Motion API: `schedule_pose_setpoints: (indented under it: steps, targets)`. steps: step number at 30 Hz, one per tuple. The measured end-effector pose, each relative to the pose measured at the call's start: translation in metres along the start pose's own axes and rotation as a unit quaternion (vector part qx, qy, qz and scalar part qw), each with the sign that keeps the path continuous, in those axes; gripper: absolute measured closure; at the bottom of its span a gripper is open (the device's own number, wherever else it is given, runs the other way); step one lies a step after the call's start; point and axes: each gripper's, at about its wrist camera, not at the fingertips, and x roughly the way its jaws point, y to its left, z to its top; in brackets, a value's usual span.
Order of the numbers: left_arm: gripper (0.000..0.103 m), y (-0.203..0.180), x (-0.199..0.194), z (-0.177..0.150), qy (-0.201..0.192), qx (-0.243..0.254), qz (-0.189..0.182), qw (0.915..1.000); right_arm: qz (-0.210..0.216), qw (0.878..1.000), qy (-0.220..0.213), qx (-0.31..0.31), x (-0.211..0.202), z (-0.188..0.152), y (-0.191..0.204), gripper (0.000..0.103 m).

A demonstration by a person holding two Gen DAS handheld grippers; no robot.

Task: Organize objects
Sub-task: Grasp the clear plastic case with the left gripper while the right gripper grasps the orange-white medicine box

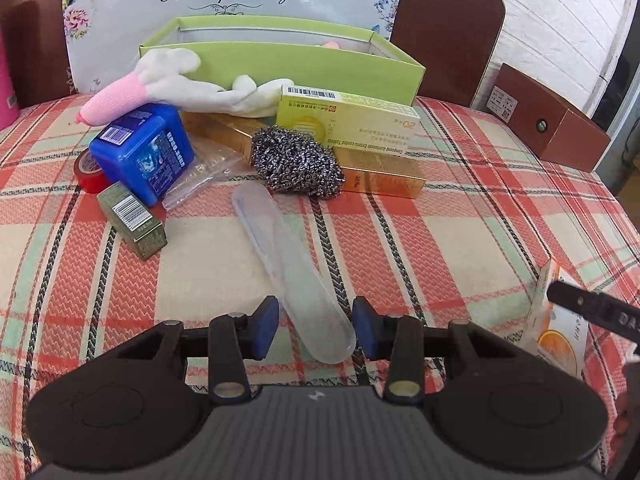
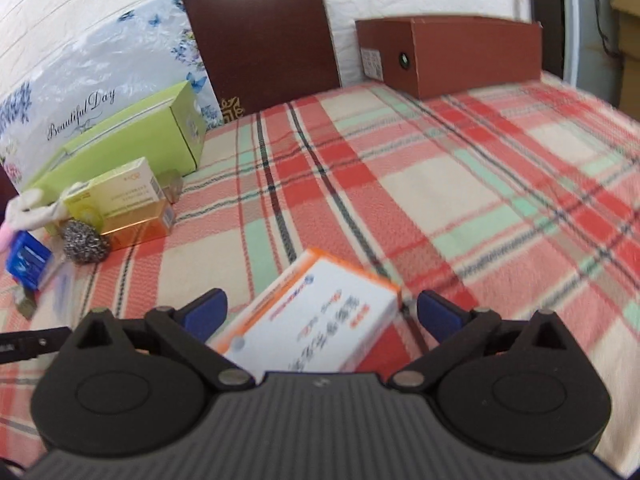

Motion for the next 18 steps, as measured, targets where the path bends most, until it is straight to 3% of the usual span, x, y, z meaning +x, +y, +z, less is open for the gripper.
schedule_pose_setpoints:
  steps: [2, 5, 8, 11, 13, 15, 18]
  targets:
    - [0.060, 0.001, 0.001, 0.002, -0.001, -0.004, 0.002, 1.0000, 0.022, 0.999, 0.022, 0.019, 0.001, -0.004, 0.000, 0.000]
    - [0.058, 0.001, 0.004, 0.005, -0.003, -0.016, 0.008, 0.9998, 0.047, 0.999, 0.016, 0.005, 0.009, -0.001, 0.015, 0.000]
    - [0.057, 0.001, 0.005, 0.007, -0.004, -0.019, 0.013, 0.9997, 0.083, 0.994, 0.016, -0.066, 0.027, -0.001, 0.048, 0.015]
    - [0.054, 0.005, 0.006, 0.009, -0.005, -0.029, 0.021, 0.9993, 0.085, 0.978, 0.003, -0.192, 0.037, -0.016, 0.086, 0.036]
    - [0.054, 0.008, 0.009, 0.012, -0.006, -0.035, 0.023, 0.9991, 0.100, 0.963, -0.002, -0.249, 0.033, -0.027, 0.101, 0.037]
    - [0.054, 0.008, 0.013, 0.014, -0.008, -0.038, 0.028, 0.9988, 0.135, 0.957, 0.014, -0.255, 0.028, -0.032, 0.103, 0.037]
    - [0.054, 0.001, 0.020, 0.018, -0.013, -0.017, 0.036, 0.9991, 0.144, 0.951, 0.015, -0.272, 0.018, -0.039, 0.101, 0.035]
